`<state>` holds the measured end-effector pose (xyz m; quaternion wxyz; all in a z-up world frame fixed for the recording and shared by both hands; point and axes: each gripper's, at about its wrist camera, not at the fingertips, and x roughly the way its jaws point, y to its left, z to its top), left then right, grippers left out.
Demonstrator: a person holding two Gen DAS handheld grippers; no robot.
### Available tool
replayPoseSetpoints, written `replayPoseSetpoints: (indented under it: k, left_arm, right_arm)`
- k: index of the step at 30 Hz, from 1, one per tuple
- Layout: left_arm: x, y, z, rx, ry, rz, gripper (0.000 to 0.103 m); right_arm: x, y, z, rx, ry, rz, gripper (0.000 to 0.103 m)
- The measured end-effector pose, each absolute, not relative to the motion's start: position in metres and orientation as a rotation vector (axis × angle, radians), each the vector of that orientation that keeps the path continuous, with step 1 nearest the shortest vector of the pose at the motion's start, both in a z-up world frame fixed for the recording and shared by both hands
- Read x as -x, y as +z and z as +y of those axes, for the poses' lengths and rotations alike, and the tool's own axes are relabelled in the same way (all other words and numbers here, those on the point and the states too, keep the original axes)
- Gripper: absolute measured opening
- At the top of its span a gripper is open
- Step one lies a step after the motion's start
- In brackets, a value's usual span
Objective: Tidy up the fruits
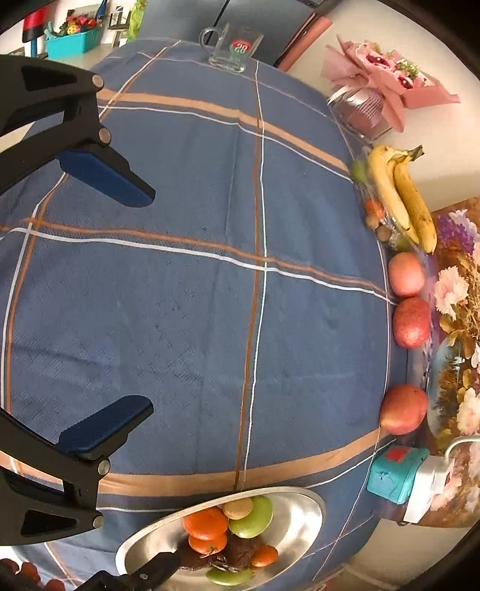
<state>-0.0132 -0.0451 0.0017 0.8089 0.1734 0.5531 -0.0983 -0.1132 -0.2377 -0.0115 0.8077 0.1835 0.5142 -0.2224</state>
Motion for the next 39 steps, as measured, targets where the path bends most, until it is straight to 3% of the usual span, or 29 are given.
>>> replayPoseSetpoints:
  k: [39]
  left_arm:
    - [0.0106, 0.0016, -0.0432, -0.370, -0.201, 1.195, 0.103]
  right_arm:
    - [0.1099, -0.0118, -0.2314, -0.365, -0.474, 1.117, 0.095]
